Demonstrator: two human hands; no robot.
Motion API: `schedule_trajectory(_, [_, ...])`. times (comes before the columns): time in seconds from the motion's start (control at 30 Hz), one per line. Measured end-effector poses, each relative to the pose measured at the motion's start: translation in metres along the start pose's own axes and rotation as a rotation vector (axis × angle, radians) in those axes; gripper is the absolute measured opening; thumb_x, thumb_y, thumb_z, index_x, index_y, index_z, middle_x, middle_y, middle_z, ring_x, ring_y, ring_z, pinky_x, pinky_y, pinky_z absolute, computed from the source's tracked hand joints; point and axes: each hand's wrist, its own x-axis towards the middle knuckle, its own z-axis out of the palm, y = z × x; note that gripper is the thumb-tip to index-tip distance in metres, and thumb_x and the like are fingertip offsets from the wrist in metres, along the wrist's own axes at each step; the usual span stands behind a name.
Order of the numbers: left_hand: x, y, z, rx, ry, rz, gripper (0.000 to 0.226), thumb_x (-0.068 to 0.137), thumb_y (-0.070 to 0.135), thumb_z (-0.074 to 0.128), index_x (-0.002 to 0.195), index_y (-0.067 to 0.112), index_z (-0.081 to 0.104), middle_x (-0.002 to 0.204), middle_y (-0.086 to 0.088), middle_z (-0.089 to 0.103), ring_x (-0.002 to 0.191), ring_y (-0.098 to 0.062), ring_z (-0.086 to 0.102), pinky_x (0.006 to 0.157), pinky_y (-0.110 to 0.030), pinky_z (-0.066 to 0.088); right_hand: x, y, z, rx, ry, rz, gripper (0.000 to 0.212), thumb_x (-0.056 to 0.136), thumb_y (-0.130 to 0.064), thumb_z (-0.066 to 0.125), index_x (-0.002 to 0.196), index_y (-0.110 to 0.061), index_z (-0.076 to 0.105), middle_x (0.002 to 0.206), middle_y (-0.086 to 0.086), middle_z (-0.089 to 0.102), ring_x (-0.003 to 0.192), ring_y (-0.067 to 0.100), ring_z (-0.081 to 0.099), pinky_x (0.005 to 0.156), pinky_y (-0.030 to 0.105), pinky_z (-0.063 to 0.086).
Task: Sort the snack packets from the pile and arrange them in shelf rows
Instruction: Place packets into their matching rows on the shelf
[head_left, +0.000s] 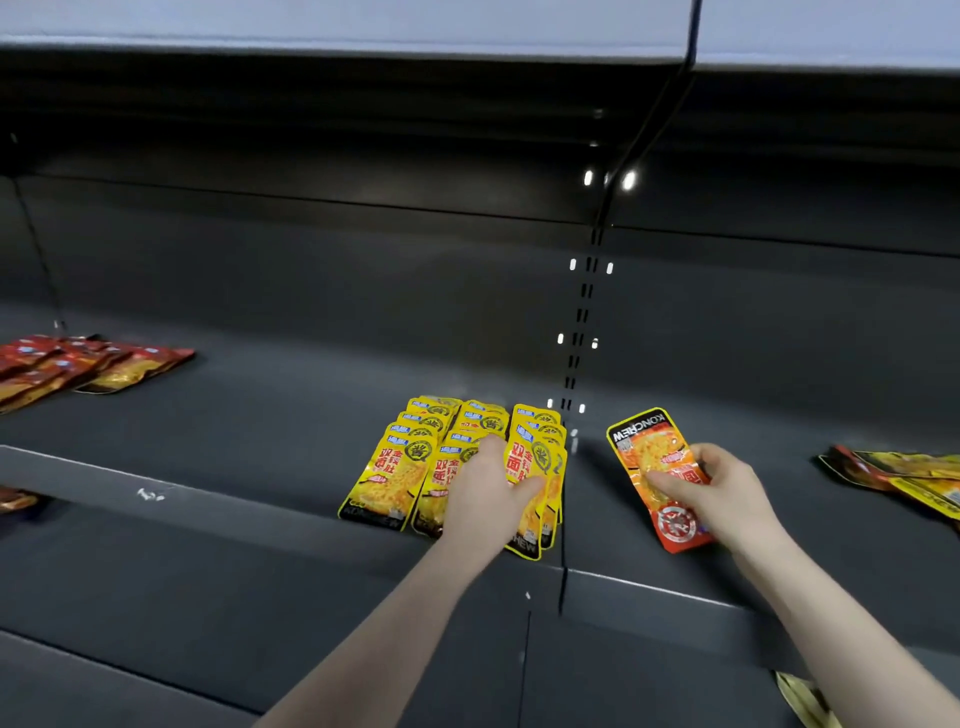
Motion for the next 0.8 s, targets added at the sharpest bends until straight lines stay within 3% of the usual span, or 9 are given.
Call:
schedule_trajectory(0.13, [0.001,-0.003,0.006,0.267,0.108,0.081,0.048,0.083,0.048,0.066,0.106,0.008,0.053,0.094,-0.005,0.060,0.087,-0.024,0.052,0.070,-0.033,0.038,0.001,0.002,-0.002,0.009,-0.004,0.010,0.017,0.076,-0.014,0.076,0.085,-0.012,0.061,0.084,0.009,0.070,0.082,0.029,0.066,0.080,0.042,0.052])
schedule_trajectory(0.23, [0.001,-0.004,0.013,0.540,0.233,0.183,0.052,0.054,0.056,0.084,0.068,0.012,0.061,0.063,-0.001,0.059,0.060,-0.021,0.055,0.053,-0.028,0.045,0.003,0.004,-0.004,0.008,-0.010,0.013,0.017,0.076,-0.013,0.076,0.084,-0.012,0.061,0.083,0.008,0.070,0.081,0.029,0.067,0.080,0.042,0.053])
schedule_trajectory(0.33, [0.001,-0.008,0.020,0.648,0.235,0.184,0.054,0.053,0.062,0.081,0.059,0.012,0.064,0.058,-0.003,0.058,0.056,-0.021,0.054,0.052,-0.027,0.045,0.006,0.005,-0.006,0.002,-0.013,0.017,0.017,0.076,-0.014,0.076,0.083,-0.012,0.061,0.084,0.008,0.070,0.081,0.029,0.067,0.080,0.042,0.053])
schedule_trajectory(0.4, [-0.002,-0.008,0.019,0.727,0.187,0.164,0.055,0.063,0.065,0.072,0.065,0.011,0.067,0.063,-0.003,0.060,0.062,-0.021,0.056,0.057,-0.028,0.046,0.008,0.006,-0.008,0.002,-0.018,0.019,0.017,0.077,-0.014,0.076,0.083,-0.013,0.060,0.084,0.008,0.070,0.080,0.029,0.067,0.080,0.043,0.053])
schedule_trajectory(0.47, [-0.007,-0.001,0.016,0.769,0.132,0.141,0.058,0.080,0.067,0.054,0.085,0.011,0.068,0.080,-0.003,0.065,0.079,-0.021,0.058,0.070,-0.031,0.045,0.009,0.007,-0.008,0.006,-0.026,0.022,0.017,0.077,-0.015,0.076,0.084,-0.014,0.060,0.085,0.008,0.070,0.080,0.028,0.067,0.080,0.043,0.054])
schedule_trajectory(0.6, [-0.003,0.000,0.014,0.829,0.133,0.198,0.060,0.093,0.063,0.032,0.118,0.011,0.052,0.112,-0.005,0.060,0.106,-0.023,0.052,0.088,-0.032,0.038,0.012,0.009,-0.010,0.023,-0.041,0.028,0.017,0.077,-0.015,0.076,0.085,-0.014,0.060,0.084,0.007,0.070,0.078,0.026,0.067,0.076,0.040,0.054])
schedule_trajectory(0.8, [-0.003,-0.002,0.013,0.889,0.080,0.175,0.062,0.092,0.065,0.029,0.117,0.013,0.051,0.113,-0.003,0.060,0.108,-0.022,0.051,0.089,-0.031,0.037,0.017,0.012,-0.011,0.051,-0.056,0.030,0.017,0.077,-0.014,0.076,0.084,-0.015,0.061,0.084,0.007,0.070,0.078,0.026,0.067,0.078,0.041,0.054])
